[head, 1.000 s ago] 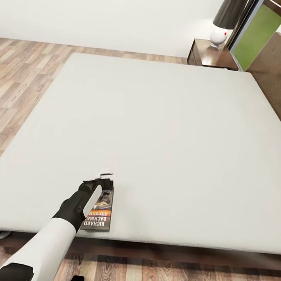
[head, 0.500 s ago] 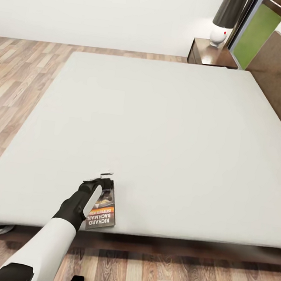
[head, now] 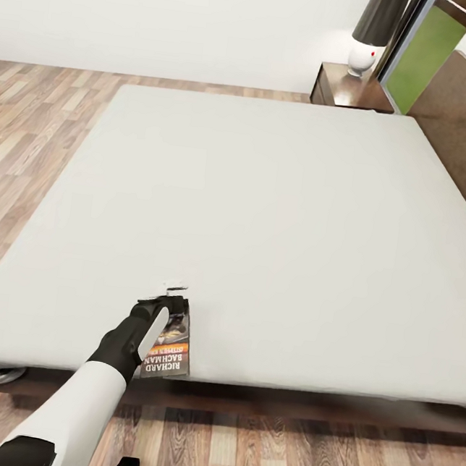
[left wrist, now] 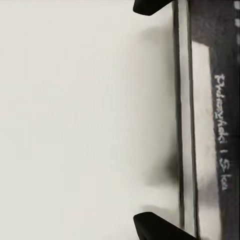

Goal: In the bedroom, move the book from the bed onto either nightstand, and place the two sandals side by side next to the bed.

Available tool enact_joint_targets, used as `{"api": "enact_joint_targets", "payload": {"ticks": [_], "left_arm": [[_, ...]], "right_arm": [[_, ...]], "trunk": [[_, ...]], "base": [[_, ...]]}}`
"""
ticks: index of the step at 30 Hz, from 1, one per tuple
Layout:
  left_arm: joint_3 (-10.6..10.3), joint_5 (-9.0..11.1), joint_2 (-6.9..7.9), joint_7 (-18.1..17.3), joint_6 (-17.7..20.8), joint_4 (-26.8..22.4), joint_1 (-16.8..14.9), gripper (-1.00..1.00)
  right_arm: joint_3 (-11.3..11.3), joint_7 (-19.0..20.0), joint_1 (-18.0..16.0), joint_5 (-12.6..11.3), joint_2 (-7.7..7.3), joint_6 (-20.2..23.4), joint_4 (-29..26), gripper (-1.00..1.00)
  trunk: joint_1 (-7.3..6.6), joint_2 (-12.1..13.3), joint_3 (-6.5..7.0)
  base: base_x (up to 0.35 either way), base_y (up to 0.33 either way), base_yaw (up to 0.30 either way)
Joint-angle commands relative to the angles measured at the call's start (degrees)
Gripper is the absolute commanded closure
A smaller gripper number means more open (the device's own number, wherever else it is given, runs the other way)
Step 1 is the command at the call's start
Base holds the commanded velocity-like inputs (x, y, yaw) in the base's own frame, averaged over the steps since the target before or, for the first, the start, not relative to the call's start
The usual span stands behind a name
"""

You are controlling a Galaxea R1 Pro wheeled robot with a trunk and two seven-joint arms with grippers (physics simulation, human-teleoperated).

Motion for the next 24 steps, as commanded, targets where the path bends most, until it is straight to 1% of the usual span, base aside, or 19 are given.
{"api": "enact_joint_targets", "payload": {"ticks": [1,16,24], "left_arm": [[0.08,1.36,-0.02,0.56,0.27,0.29,0.01,-1.00],[0.08,1.36,-0.02,0.56,0.27,0.29,0.01,-1.00],[0.08,1.36,-0.02,0.56,0.27,0.29,0.01,-1.00]], "right_arm": [[-0.44,0.32,-0.03,-0.17,-0.01,-0.10,0.06,-1.00],[-0.44,0.32,-0.02,-0.17,-0.01,-0.10,0.06,-1.00],[-0.44,0.32,-0.02,-0.17,-0.01,-0.10,0.06,-1.00]], "trunk": [[-0.02,-0.02,-0.04],[-0.02,-0.02,-0.04],[-0.02,-0.02,-0.04]], "base": [[-0.133,0.000,0.000],[-0.025,0.000,0.000],[-0.151,0.000,0.000]]}}
